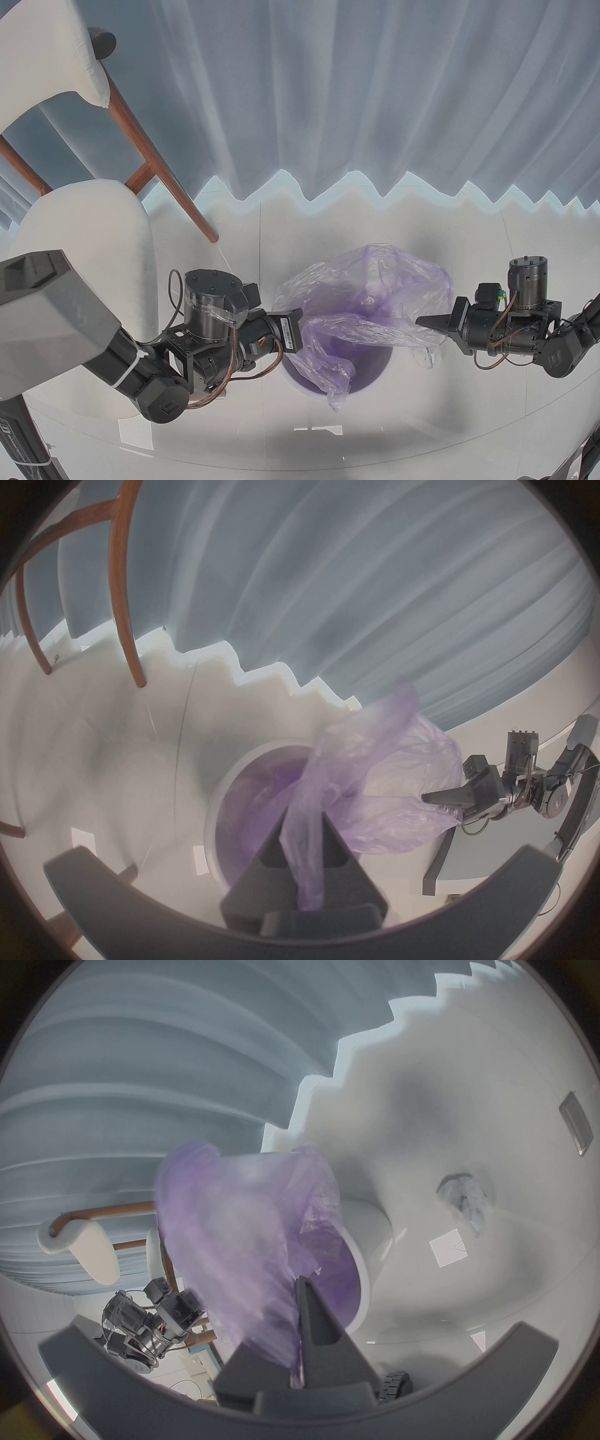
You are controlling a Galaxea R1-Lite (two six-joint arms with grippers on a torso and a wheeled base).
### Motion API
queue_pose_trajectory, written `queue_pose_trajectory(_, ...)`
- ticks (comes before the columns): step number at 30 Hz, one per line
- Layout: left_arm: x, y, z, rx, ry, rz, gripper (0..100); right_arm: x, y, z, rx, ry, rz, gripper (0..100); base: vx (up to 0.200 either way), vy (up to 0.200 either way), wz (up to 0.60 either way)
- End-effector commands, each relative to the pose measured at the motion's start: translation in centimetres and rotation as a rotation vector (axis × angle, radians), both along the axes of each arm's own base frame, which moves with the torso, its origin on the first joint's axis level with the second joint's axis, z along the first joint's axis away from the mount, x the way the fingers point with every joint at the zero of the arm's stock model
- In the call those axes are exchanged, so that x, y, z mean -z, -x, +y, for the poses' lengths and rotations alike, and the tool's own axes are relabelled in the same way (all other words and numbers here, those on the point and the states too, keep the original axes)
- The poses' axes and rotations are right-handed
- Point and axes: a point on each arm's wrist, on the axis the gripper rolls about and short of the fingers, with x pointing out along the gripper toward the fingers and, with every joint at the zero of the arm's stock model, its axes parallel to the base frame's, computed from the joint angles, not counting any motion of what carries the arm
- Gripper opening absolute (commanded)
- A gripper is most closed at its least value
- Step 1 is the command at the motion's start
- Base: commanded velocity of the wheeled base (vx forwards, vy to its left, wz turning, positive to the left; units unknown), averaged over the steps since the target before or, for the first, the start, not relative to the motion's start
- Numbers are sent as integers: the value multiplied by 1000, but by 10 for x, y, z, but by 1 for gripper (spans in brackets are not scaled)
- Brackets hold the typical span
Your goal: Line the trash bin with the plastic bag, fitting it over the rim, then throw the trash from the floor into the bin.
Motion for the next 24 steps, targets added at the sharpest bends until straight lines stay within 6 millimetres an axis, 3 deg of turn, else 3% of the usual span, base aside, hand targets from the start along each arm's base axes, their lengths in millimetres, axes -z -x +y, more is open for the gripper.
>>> queue_pose_trajectory(1,20,0,2,-7,-46,51,0,24,0,19,-57,10,59,0,0,0,0)
queue_pose_trajectory(7,19,3,5,-9,-56,59,0,38,18,49,-144,-18,61,0,0,0,0)
queue_pose_trajectory(14,24,1,4,-47,-89,78,0,57,8,54,-81,5,30,0,0,0,0)
queue_pose_trajectory(19,4,-21,6,-108,-29,12,0,40,-22,31,81,-84,-78,0,0,0,0)
queue_pose_trajectory(24,3,-24,7,-118,-14,27,0,27,-44,12,178,-147,-115,0,0,0,0)
